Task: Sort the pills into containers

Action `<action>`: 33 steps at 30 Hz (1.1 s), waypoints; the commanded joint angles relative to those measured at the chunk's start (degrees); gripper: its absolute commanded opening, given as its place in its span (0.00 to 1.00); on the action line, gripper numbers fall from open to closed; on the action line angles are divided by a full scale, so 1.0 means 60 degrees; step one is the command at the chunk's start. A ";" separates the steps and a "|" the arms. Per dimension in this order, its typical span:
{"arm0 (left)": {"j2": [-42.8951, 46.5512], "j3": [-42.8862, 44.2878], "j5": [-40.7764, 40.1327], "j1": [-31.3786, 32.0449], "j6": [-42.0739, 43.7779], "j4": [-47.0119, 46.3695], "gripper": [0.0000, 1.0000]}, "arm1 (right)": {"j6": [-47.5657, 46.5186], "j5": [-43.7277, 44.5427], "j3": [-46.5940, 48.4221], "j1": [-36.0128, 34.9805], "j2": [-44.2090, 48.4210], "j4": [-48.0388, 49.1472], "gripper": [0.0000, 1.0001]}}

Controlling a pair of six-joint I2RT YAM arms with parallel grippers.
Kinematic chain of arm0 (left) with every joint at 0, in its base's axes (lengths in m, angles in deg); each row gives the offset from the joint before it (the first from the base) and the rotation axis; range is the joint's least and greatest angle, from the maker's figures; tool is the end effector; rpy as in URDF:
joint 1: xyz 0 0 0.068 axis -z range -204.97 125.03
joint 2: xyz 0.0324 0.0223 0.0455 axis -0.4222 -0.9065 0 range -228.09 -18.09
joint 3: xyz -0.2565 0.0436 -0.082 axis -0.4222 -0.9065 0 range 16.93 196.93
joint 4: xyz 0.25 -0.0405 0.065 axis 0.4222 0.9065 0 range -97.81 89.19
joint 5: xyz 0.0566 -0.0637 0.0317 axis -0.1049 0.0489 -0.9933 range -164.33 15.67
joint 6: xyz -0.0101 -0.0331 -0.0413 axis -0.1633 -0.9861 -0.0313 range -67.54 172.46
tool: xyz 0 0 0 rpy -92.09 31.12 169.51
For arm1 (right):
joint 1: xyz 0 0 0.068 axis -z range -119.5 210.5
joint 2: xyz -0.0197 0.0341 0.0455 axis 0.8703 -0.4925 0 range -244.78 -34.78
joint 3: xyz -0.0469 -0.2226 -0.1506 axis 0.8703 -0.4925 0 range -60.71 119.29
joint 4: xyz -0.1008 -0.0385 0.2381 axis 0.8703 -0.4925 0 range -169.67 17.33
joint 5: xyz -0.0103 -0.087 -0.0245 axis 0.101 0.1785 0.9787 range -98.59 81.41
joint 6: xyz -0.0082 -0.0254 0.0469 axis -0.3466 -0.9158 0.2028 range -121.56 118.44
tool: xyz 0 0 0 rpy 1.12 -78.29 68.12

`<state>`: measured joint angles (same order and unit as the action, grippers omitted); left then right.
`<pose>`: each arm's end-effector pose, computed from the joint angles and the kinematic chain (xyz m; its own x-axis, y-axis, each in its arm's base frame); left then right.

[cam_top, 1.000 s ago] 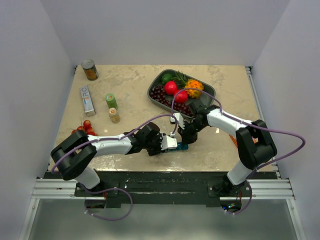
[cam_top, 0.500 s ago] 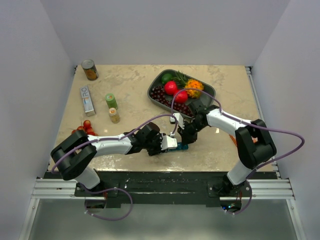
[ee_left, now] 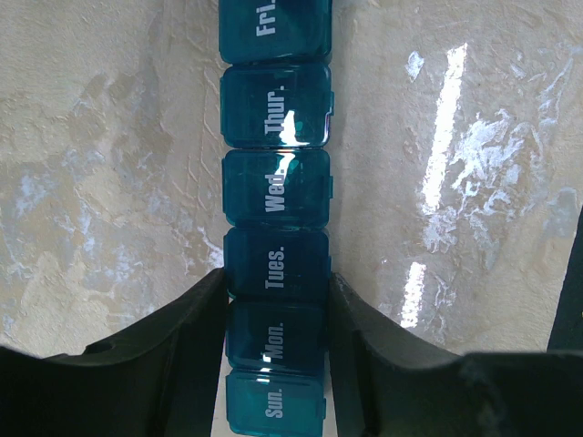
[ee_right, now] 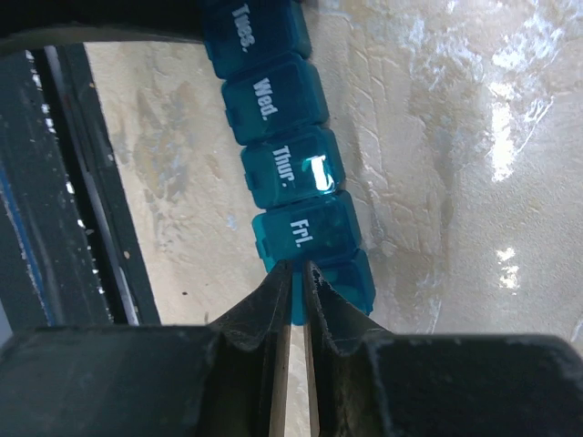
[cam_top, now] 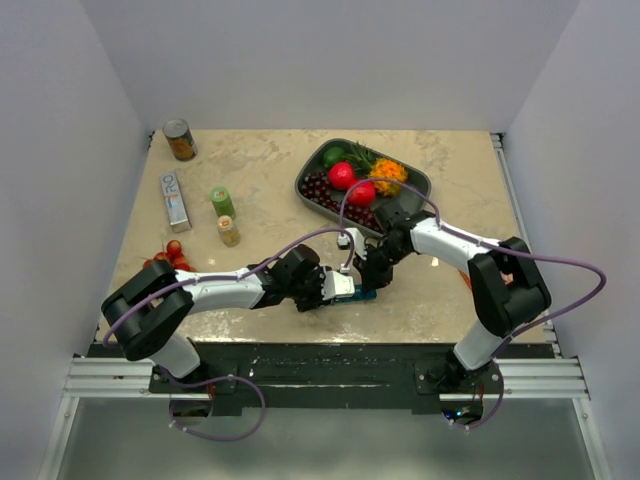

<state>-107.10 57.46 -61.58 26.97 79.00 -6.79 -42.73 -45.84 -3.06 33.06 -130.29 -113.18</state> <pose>0.1747 -0.2358 0.1512 -0.0367 0.7539 -0.6560 0.9756 0.1693 0.1400 0.2530 0.1556 0.1730 -0.3416 -0.7678 -0.5420 -0.9299 0.1923 0.3136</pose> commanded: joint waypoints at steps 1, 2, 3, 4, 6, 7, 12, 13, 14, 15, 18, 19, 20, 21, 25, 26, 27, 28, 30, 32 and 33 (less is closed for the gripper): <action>-0.0135 0.0056 0.0057 0.0059 -0.0191 0.0285 0.00 | -0.0242 -0.0734 0.0572 -0.0055 0.0624 -0.0439 0.13; -0.0135 0.0056 0.0072 0.0059 -0.0205 0.0270 0.00 | -0.0272 -0.0792 0.0689 -0.0055 0.0682 -0.0513 0.13; -0.0135 0.0056 0.0072 0.0059 -0.0205 0.0270 0.00 | -0.0316 -0.0851 0.0748 -0.0055 0.0770 -0.0572 0.13; -0.0150 0.0056 0.0072 0.0059 -0.0205 0.0285 0.00 | -0.0360 -0.0880 0.0879 -0.0055 0.0800 -0.0688 0.13; -0.0135 0.0056 0.0072 0.0059 -0.0205 0.0285 0.00 | -0.0404 -0.0924 0.1011 -0.0070 0.0800 -0.0821 0.13; -0.0150 0.0070 0.0072 0.0059 -0.0205 0.0285 0.00 | -0.0448 -0.0997 0.1157 -0.0041 0.0742 -0.0952 0.13; -0.0150 0.0071 0.0057 0.0059 -0.0205 0.0299 0.00 | -0.0478 -0.1174 0.1174 -0.0070 0.0522 -0.1026 0.12; -0.0135 0.0071 0.0057 0.0059 -0.0205 0.0299 0.00 | -0.0420 -0.1159 0.1043 -0.0055 0.0464 -0.0910 0.12; -0.0164 0.0085 0.0057 0.0059 -0.0205 0.0299 0.00 | -0.0332 -0.0927 0.0940 -0.0084 0.0405 -0.0822 0.12; -0.0179 0.0085 0.0072 0.0059 -0.0220 0.0299 0.00 | -0.0244 -0.0765 0.0837 -0.0215 0.0303 -0.0705 0.11; -0.0296 0.0187 0.0144 0.0059 -0.0293 0.0343 0.00 | -0.0055 0.0143 0.0354 -0.0785 -0.0239 -0.0384 0.10; -0.0325 0.0231 0.0159 0.0059 -0.0308 0.0358 0.00 | 0.0049 0.0290 0.0034 -0.0904 -0.0356 -0.0193 0.10; -0.0326 0.0232 0.0174 0.0059 -0.0308 0.0358 0.00 | 0.0340 0.1089 -0.0100 -0.1021 -0.0560 0.0128 0.09; -0.0340 0.0246 0.0174 0.0059 -0.0352 0.0358 0.00 | 0.0575 0.1227 -0.0145 -0.1080 -0.0736 0.0348 0.08; -0.0253 0.0203 0.0189 0.0059 -0.0381 0.0373 0.00 | 0.1002 0.1624 0.0104 -0.1066 -0.1148 0.0482 0.04; -0.0252 0.0202 0.0189 0.0059 -0.0367 0.0373 0.00 | 0.0973 0.1595 0.0133 -0.1081 -0.1134 0.0453 0.04; -0.0238 0.0188 0.0160 0.0059 -0.0352 0.0373 0.00 | 0.0915 0.1247 0.0177 -0.1081 -0.1061 0.0381 0.04; -0.0238 0.0202 0.0160 0.0059 -0.0366 0.0373 0.00 | 0.0682 0.1011 0.0264 -0.1081 -0.0959 0.0162 0.04; -0.0238 0.0202 0.0145 0.0059 -0.0352 0.0373 0.00 | 0.0142 0.0499 0.0382 -0.1051 -0.0550 -0.0320 0.05; -0.0238 0.0232 0.0145 0.0059 -0.0337 0.0387 0.00 | -0.0329 -0.0102 0.0630 -0.1037 -0.0314 -0.0789 0.06; -0.0252 0.0246 0.0130 0.0059 -0.0323 0.0402 0.00 | -0.0723 -0.0249 0.0718 -0.0993 -0.0197 -0.1198 0.06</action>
<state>-107.67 58.18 -61.73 27.17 77.98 -6.42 -39.71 -43.96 -2.30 26.54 -135.79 -114.32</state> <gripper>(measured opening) 0.479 0.052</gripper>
